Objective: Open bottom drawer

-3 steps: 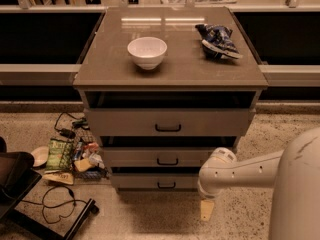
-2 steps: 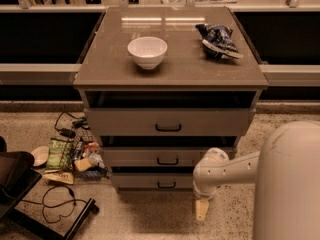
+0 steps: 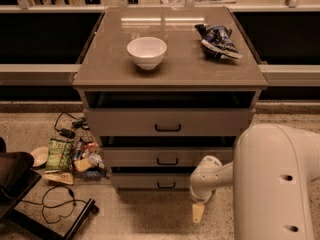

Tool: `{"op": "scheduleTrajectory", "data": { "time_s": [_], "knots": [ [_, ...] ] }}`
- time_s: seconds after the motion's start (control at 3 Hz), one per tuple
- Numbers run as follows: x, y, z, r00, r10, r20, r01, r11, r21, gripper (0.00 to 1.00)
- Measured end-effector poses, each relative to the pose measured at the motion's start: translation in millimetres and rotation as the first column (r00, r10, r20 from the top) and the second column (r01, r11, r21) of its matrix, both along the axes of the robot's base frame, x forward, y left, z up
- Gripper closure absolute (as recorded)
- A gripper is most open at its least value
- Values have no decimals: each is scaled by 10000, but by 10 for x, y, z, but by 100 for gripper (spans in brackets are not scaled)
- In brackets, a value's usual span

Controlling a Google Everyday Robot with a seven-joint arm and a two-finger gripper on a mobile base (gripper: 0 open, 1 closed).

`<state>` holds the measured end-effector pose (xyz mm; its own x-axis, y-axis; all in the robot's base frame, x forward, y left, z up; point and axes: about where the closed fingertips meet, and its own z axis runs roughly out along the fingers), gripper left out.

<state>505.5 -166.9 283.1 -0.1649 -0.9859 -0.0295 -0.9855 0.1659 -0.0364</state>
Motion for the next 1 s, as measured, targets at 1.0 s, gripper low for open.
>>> {"op": "scheduleTrajectory", "data": {
  "time_s": [1.0],
  "knots": [
    [429,-5,-581,9915,-6,1301,-102,9966,824,0]
  ]
}}
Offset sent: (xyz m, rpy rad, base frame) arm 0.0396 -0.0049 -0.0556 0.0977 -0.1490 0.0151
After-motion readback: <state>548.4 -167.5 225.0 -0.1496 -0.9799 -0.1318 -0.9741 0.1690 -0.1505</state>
